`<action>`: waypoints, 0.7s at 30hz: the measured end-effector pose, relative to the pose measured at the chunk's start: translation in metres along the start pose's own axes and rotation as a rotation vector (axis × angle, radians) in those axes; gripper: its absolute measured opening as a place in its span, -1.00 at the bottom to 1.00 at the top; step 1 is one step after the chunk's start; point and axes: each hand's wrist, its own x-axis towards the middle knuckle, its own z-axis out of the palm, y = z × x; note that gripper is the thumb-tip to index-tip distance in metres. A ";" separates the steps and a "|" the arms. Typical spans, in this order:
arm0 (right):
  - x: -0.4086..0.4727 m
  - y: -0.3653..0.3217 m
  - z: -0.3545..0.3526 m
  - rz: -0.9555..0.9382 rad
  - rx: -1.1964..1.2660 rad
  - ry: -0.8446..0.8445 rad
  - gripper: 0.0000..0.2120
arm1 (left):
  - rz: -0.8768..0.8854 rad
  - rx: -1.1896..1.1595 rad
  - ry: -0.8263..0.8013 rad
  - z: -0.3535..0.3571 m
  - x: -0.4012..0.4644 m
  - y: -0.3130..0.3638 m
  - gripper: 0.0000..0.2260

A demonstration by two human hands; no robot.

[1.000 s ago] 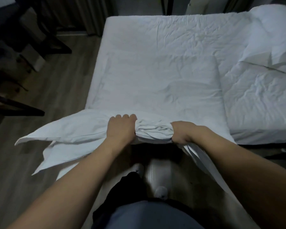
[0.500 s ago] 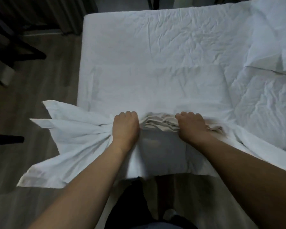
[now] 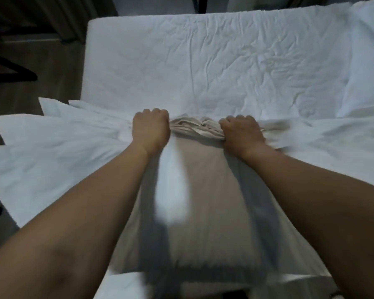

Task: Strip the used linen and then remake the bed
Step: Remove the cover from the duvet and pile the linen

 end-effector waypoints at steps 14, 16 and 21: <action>0.219 0.002 0.289 0.247 0.274 0.227 -0.72 | -0.208 -0.114 -0.014 0.298 0.184 -0.027 -0.81; 0.220 0.002 0.289 0.258 0.294 0.237 -0.75 | -0.230 -0.122 0.012 0.298 0.186 -0.028 -0.86; 0.222 0.005 0.291 0.258 0.298 0.159 -0.74 | -0.250 -0.130 0.019 0.301 0.187 -0.028 -0.92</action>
